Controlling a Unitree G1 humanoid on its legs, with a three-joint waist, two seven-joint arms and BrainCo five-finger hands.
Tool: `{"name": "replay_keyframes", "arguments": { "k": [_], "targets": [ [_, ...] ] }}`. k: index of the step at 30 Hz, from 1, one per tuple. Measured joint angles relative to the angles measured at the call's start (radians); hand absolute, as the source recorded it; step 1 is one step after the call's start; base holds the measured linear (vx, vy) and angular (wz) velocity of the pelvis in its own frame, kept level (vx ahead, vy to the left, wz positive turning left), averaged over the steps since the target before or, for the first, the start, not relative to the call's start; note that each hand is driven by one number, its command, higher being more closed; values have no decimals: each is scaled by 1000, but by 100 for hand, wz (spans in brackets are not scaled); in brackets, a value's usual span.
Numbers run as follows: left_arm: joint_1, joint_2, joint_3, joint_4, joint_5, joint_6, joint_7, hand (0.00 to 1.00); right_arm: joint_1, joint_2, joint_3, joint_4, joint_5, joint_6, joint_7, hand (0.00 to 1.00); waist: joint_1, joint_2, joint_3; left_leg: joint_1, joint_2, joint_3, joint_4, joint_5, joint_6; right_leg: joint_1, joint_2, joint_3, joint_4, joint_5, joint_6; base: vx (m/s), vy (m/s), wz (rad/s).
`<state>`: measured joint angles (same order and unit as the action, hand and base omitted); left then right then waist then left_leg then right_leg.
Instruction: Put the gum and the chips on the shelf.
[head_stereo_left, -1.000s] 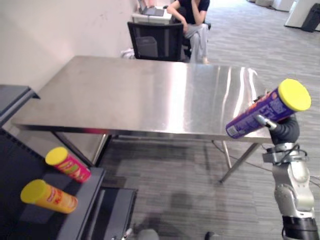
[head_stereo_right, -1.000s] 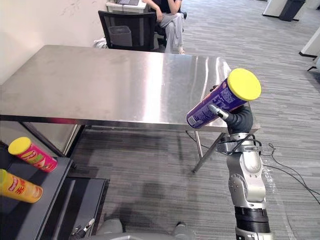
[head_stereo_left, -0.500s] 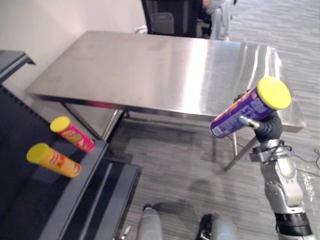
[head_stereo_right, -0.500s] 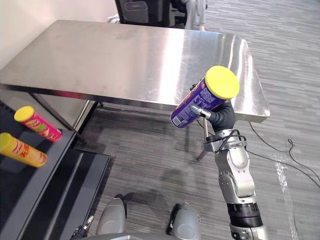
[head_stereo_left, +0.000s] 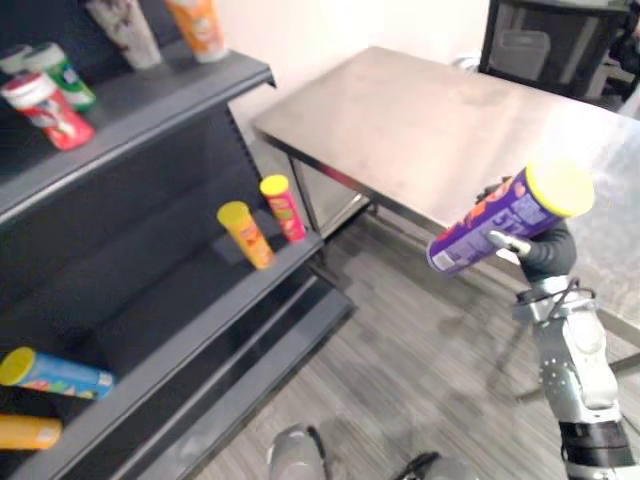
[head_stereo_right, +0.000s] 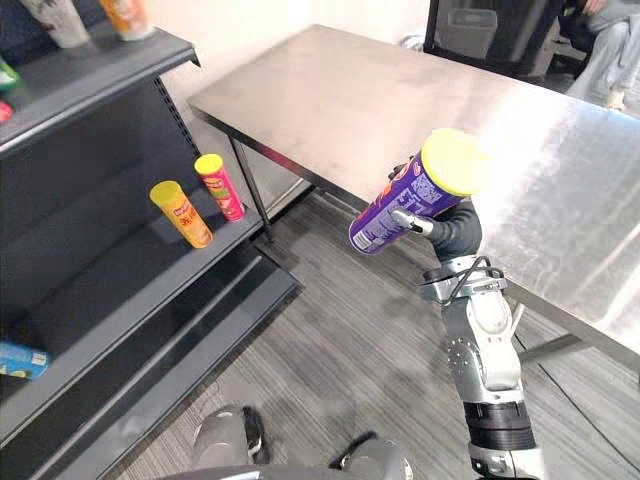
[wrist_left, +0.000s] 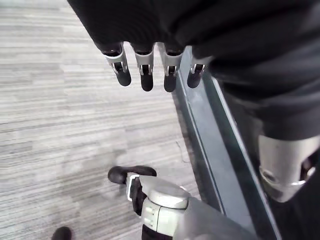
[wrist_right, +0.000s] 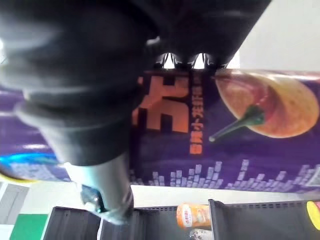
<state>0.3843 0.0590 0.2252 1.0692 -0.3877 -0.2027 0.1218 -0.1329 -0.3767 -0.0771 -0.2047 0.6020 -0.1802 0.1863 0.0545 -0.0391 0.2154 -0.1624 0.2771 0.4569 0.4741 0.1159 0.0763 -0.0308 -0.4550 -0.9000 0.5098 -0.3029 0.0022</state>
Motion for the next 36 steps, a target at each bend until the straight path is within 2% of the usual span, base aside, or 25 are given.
{"name": "replay_keyframes", "arguments": {
  "k": [3, 7, 9, 11, 12, 13, 16, 18, 20, 23, 26, 30, 36],
  "targets": [
    [-4, -6, -1, 9, 0, -12, -5, 0, 0, 1, 18, 18, -4, 3, -23, 100, -12, 10, -8, 8, -12, 12, -82, 1, -1, -2, -4, -52, -3, 2, 21, -79, 58, 57],
    [-10, -4, -35, 27, -1, -19, -18, 0, 5, 1, 37, 24, -13, 6, -38, 100, -14, 8, -15, -30, -4, 29, -74, -2, -6, -1, -4, -97, -2, 15, 41, -65, 48, 37],
    [-11, -5, -61, 35, -2, -15, -20, 0, 7, 1, 38, 24, -13, 6, -43, 100, -13, 14, -18, -45, 14, 48, -55, -27, -38, 0, 2, -110, 0, 22, 39, -40, 58, 15],
    [-9, -5, -88, 46, -2, -5, -22, 0, 8, -1, 38, 25, -13, 6, -50, 100, -14, 26, -25, -43, 32, 83, -44, -98, -78, 0, 3, -120, 14, 36, 35, -37, 139, 9],
    [-9, -4, -98, 47, -2, -4, -23, 0, 9, -2, 37, 25, -13, 6, -52, 100, -16, 27, -26, -43, 34, 86, -43, -118, -85, 0, 3, -122, 18, 40, 33, -18, 191, 11],
    [-9, -3, -112, 46, -2, -4, -25, 0, 12, -6, 38, 25, -13, 6, -55, 100, -19, 39, -33, -42, 34, 88, -45, -158, -91, 0, 1, -127, 24, 47, 40, -12, 198, 15],
    [-21, 20, -141, 44, -3, -6, -33, 0, 10, -8, 39, 25, -14, 6, -53, 100, -21, 41, -33, -39, 18, 91, -56, -238, -99, -3, -19, -134, 39, 66, 60, -30, 207, 16],
    [-28, 35, -145, 42, -3, -6, -33, 0, 4, -8, 50, 26, -17, 6, -47, 100, -19, 40, -31, -44, -9, 92, -54, -263, -98, -4, -45, -130, 44, 85, 72, -78, 208, 15],
    [-28, 35, -151, 40, -3, -6, -33, 0, -16, -8, 57, 26, -17, 6, -45, 100, -13, 52, -24, -43, -22, 104, -55, -274, -87, -7, -50, -111, 31, 104, 86, -106, 150, 2],
    [-35, 36, -157, 34, -18, -6, -38, 0, -43, -8, 58, 26, -48, 6, -47, 100, -5, 68, -8, -47, -23, 116, -65, -276, -83, -22, -29, -80, 7, 112, 97, -114, 97, 8],
    [-41, 36, -160, 15, -42, -6, -44, 0, -45, -6, 67, 26, -59, 6, -47, 100, -2, 61, 1, -44, -20, 157, -112, -254, -102, -37, -11, -74, -40, 120, 111, -70, 37, 22],
    [-41, 34, -149, 2, -42, -5, -44, 0, -45, 2, 88, 26, -94, 6, -37, 100, 7, 48, 15, -46, -16, 165, -132, -224, -106, -39, 6, -74, -62, 126, 120, -18, 13, 7],
    [-48, 32, -131, -17, -42, -6, -38, 0, -45, 7, 88, 26, -94, 5, -23, 100, 28, 36, 25, -63, -7, 161, -123, -229, -99, -37, 44, -64, -121, 178, 99, 18, 5, 3]
  ]
}}
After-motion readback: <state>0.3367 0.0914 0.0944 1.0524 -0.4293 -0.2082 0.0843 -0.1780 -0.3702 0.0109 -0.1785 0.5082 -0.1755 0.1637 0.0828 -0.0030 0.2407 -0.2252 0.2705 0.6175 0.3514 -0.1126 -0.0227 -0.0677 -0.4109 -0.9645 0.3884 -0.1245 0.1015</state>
